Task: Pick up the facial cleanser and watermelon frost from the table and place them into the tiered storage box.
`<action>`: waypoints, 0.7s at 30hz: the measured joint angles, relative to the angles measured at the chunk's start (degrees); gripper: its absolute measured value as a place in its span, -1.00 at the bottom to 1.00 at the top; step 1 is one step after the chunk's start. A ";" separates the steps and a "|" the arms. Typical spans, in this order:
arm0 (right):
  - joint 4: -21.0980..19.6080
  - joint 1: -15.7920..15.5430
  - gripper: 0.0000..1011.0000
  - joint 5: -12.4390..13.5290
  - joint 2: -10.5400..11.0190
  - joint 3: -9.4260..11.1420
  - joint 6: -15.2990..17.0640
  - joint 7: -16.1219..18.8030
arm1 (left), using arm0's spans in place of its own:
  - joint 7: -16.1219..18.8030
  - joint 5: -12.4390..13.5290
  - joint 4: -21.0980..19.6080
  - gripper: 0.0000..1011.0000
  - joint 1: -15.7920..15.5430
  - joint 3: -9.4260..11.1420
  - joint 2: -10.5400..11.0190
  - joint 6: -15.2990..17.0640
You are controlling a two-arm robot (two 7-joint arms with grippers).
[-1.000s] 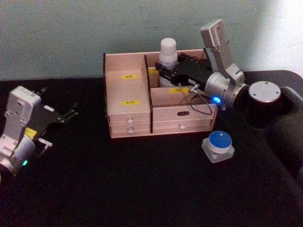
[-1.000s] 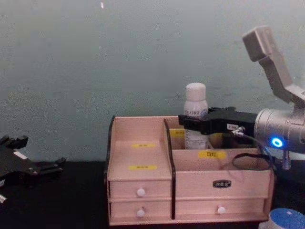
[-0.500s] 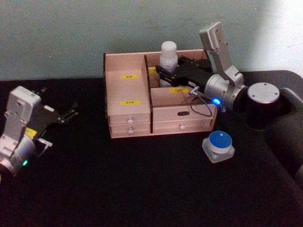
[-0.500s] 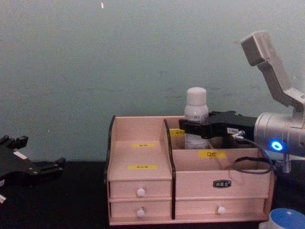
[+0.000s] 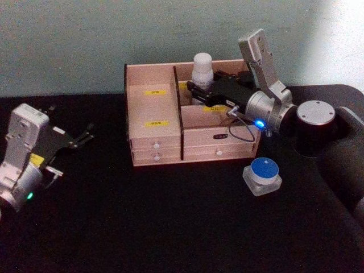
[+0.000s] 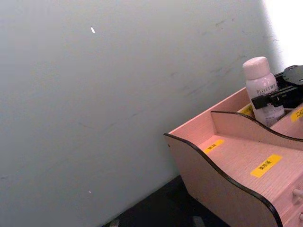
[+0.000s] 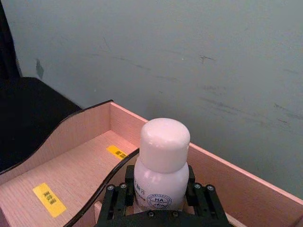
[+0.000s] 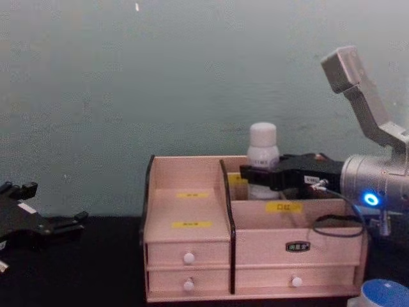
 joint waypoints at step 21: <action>-0.12 0.00 0.58 0.04 0.06 -0.02 0.04 -0.03 | 0.00 0.00 0.00 0.98 0.00 0.00 0.00 0.00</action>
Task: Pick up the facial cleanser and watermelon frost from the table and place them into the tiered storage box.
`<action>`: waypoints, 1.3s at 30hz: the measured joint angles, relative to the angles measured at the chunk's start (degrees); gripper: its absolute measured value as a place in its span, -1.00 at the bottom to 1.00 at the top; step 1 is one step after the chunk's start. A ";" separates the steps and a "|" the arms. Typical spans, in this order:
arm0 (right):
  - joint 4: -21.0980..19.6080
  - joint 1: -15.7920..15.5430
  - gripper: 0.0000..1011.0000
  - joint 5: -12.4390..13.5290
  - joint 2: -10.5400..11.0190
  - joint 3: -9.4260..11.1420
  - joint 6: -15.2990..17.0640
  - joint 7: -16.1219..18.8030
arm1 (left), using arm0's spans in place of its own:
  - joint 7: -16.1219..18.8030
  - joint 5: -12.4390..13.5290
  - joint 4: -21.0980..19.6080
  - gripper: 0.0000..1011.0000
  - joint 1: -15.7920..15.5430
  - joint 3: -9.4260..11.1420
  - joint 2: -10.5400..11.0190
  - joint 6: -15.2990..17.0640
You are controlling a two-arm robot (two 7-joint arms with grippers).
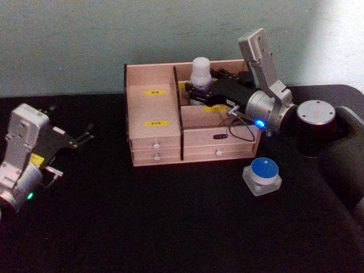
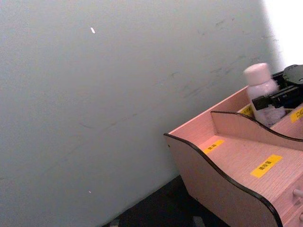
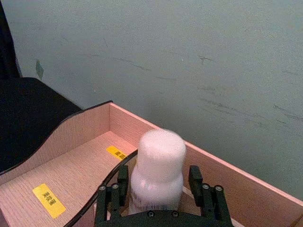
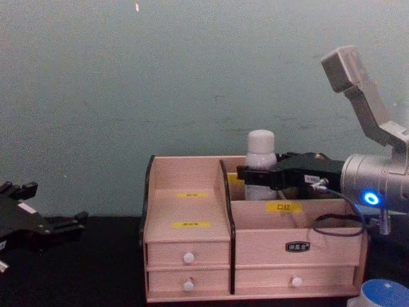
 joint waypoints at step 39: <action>-22.79 -12.24 0.98 -0.12 6.83 3.00 2.36 -4.36 | 0.00 0.01 0.00 0.98 0.00 0.00 0.00 0.00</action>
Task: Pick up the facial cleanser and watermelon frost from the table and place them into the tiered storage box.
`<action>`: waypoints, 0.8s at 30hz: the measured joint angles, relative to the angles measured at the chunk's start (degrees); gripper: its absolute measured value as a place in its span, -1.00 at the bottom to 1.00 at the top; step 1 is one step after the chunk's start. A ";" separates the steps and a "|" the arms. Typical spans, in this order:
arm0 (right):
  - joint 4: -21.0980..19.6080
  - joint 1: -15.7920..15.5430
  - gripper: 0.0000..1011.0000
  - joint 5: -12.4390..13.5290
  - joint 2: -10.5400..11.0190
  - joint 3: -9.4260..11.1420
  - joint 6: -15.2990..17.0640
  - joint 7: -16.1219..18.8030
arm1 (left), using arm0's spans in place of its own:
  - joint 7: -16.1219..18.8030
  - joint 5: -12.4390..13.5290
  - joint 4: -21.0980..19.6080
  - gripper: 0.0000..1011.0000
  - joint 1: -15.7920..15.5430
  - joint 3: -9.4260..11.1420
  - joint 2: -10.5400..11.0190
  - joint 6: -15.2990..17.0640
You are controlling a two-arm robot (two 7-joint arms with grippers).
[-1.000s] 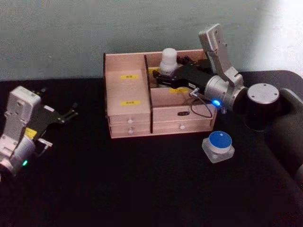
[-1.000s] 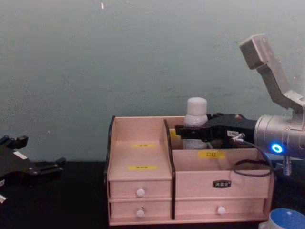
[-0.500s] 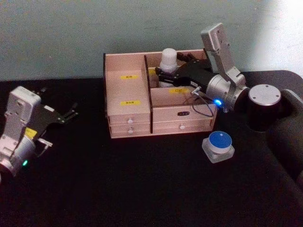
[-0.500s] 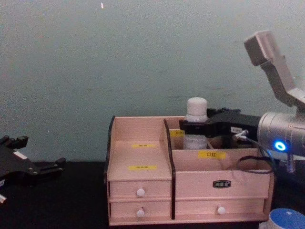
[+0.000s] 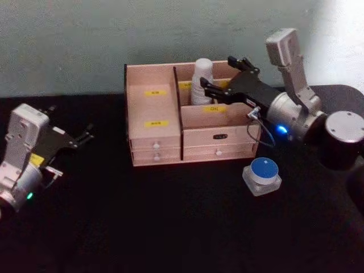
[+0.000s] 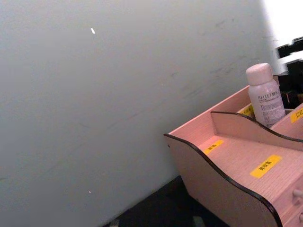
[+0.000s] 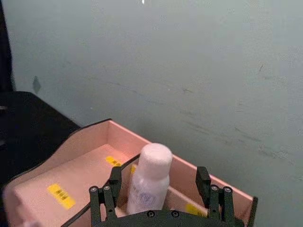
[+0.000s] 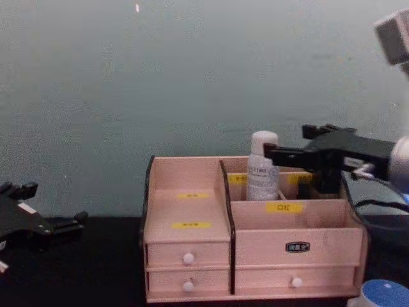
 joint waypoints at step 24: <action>-27.85 -26.74 0.98 9.01 15.19 7.64 8.62 -1.31 | 0.00 0.00 0.00 0.98 0.00 0.00 0.00 0.00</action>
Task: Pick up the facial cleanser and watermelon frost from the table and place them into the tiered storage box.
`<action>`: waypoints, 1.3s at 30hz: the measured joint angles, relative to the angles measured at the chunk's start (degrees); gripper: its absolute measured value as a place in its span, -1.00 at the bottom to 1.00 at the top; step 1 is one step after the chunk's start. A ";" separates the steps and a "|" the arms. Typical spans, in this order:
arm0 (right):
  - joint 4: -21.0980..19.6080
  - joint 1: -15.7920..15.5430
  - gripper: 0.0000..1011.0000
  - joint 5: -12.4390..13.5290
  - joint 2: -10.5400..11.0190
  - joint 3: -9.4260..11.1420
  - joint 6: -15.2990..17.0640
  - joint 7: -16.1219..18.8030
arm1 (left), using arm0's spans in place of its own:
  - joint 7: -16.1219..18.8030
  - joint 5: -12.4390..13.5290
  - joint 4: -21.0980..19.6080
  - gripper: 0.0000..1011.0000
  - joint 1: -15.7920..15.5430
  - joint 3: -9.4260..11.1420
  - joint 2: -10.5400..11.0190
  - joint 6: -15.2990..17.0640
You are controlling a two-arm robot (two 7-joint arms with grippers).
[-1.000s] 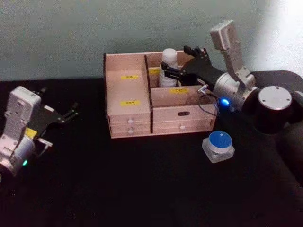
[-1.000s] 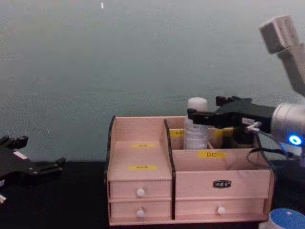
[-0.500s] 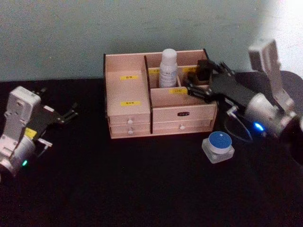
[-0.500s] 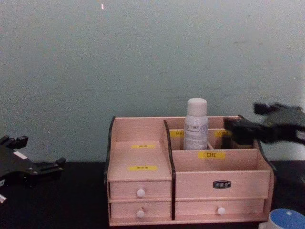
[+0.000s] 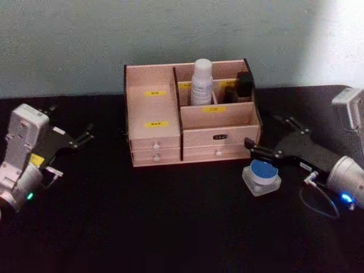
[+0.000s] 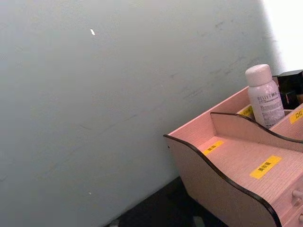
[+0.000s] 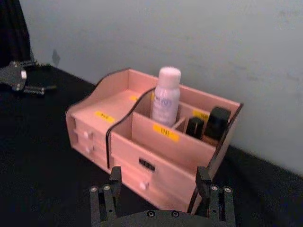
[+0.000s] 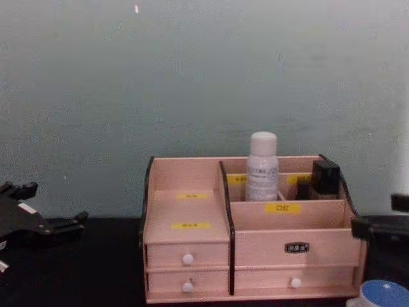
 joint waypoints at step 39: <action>2.36 -2.54 0.98 4.63 3.26 -1.63 7.72 -1.42 | 0.00 0.00 0.00 0.98 0.00 0.00 0.00 0.00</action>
